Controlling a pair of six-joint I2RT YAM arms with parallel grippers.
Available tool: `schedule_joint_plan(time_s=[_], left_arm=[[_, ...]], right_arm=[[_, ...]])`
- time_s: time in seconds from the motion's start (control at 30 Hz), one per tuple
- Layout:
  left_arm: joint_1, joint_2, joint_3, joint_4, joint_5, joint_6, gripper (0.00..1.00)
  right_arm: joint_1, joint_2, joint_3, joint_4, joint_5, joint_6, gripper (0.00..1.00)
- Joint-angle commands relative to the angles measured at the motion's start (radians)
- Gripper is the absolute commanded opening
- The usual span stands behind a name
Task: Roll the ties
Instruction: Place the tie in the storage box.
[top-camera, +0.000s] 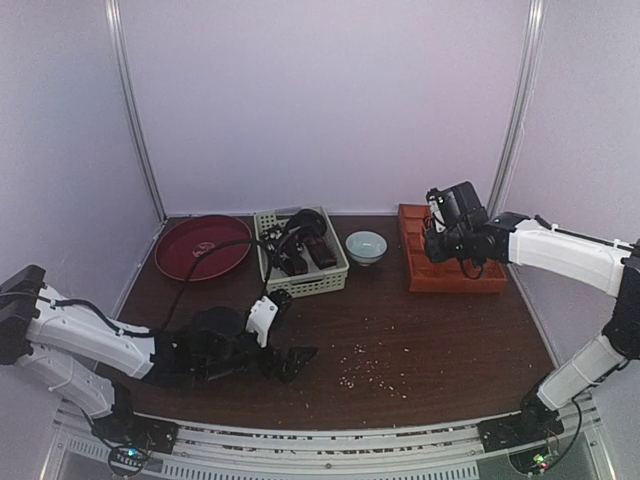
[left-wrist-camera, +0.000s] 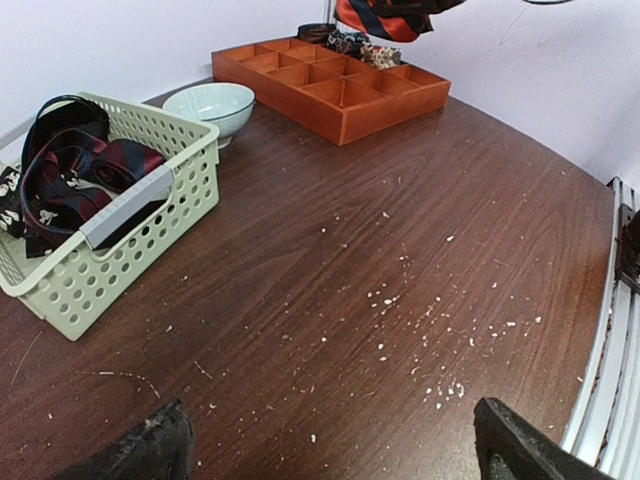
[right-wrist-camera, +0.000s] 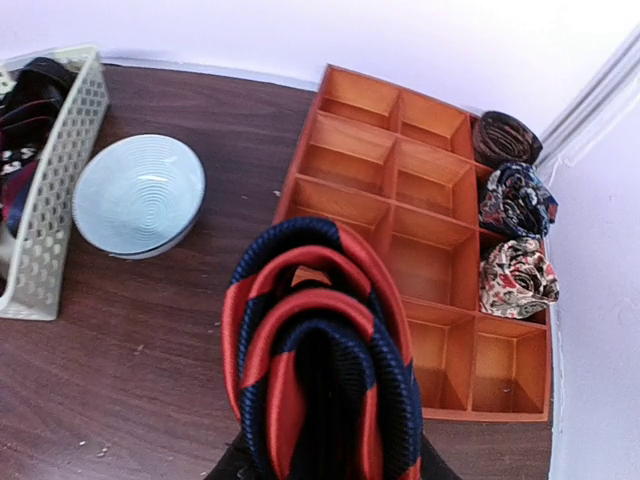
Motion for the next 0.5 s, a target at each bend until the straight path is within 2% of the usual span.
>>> schedule_joint_plan(time_s=[0.0,0.2,0.3,0.47], left_arm=[[0.006,-0.024,0.024,-0.124,-0.022,-0.013,0.98],[0.008,-0.040,0.010,-0.140,-0.012,-0.018,0.98],[0.008,-0.039,0.001,-0.139,-0.005,-0.025,0.98],[0.008,-0.032,0.004,-0.161,-0.014,-0.021,0.98]], right_arm=[[-0.095,0.085,0.053,-0.042,-0.074,-0.051,0.33],[-0.166,0.201,0.086,0.007,-0.242,-0.211,0.34],[-0.192,0.280,0.149,-0.055,-0.317,-0.251,0.35],[-0.221,0.392,0.261,-0.156,-0.360,-0.269,0.34]])
